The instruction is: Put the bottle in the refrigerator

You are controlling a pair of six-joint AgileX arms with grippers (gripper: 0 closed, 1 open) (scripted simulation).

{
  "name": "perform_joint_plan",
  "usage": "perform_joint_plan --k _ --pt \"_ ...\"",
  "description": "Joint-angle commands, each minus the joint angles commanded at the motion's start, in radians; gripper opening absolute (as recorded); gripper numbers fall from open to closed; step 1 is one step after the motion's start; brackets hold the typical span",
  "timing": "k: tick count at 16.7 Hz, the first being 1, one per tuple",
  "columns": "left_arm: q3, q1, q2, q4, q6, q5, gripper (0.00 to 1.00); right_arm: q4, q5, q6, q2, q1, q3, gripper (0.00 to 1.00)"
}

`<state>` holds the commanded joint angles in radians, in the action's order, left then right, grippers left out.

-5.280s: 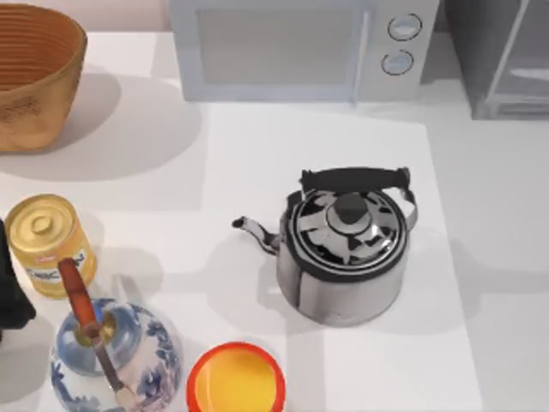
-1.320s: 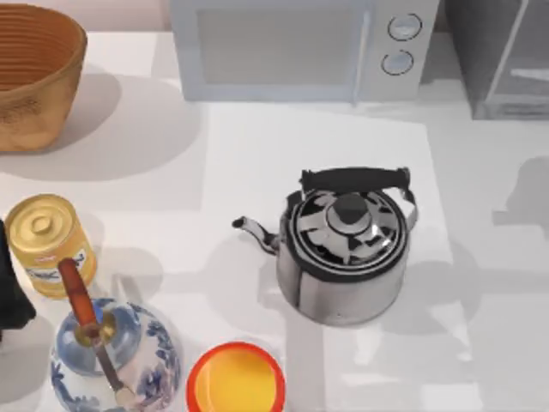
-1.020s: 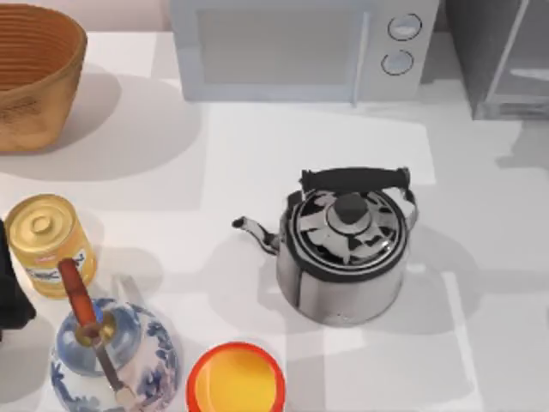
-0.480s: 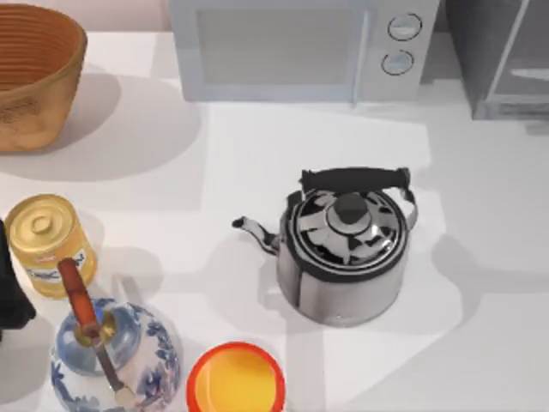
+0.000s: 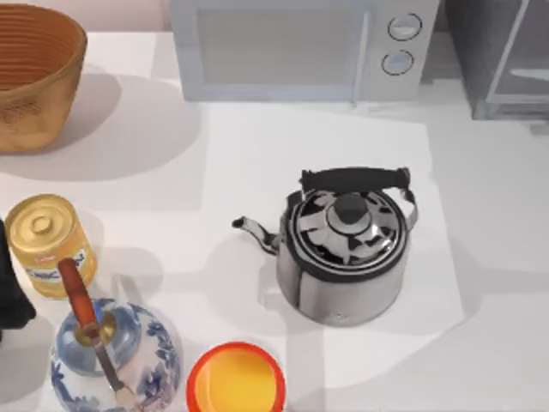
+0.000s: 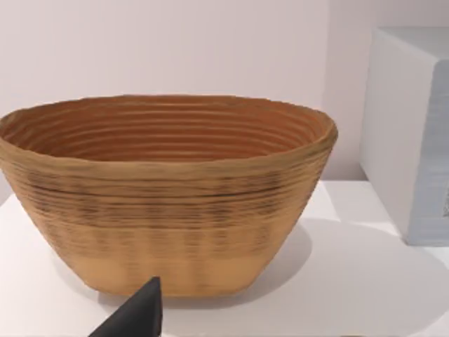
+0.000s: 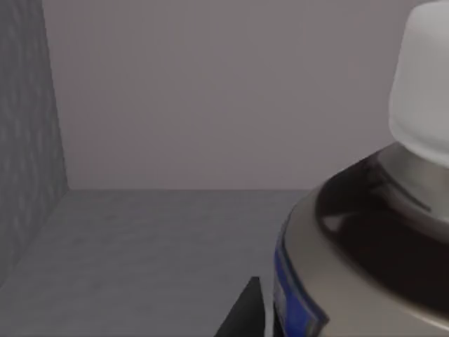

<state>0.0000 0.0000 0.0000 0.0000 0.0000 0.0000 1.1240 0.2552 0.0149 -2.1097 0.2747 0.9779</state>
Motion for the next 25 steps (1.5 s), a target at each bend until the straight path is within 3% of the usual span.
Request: perform_joint_plan --k 4,14,20,25 --pt "0.0 0.0 0.0 0.0 0.0 0.0 1.0 -0.031 -0.006 0.0 -0.035 -0.006 0.066 0.01" --pt "0.0 0.0 0.0 0.0 0.0 0.0 1.0 -0.227 -0.049 -0.002 -0.25 -0.046 0.477 0.01" --pt "0.0 0.0 0.0 0.0 0.0 0.0 1.0 -0.243 -0.053 -0.002 -0.266 -0.049 0.508 0.01" --pt "0.0 0.0 0.0 0.0 0.0 0.0 1.0 -0.243 -0.053 -0.002 -0.266 -0.049 0.508 0.38"
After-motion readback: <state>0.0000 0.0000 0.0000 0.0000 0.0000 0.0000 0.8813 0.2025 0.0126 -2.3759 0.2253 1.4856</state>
